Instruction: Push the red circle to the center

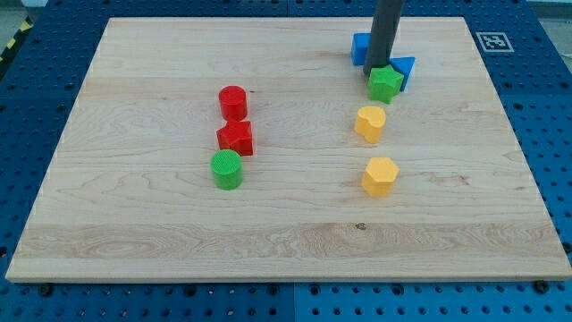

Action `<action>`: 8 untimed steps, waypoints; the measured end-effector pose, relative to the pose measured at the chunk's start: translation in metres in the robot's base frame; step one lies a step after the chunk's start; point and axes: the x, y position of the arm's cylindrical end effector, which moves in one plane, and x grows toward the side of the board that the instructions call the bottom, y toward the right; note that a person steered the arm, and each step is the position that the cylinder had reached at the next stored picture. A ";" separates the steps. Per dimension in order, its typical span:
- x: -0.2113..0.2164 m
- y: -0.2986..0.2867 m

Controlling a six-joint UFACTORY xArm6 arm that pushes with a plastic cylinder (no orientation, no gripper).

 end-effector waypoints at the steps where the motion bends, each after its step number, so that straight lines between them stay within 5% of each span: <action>1: 0.023 0.000; 3: 0.033 -0.004; 7: 0.005 -0.229; 8: 0.032 -0.278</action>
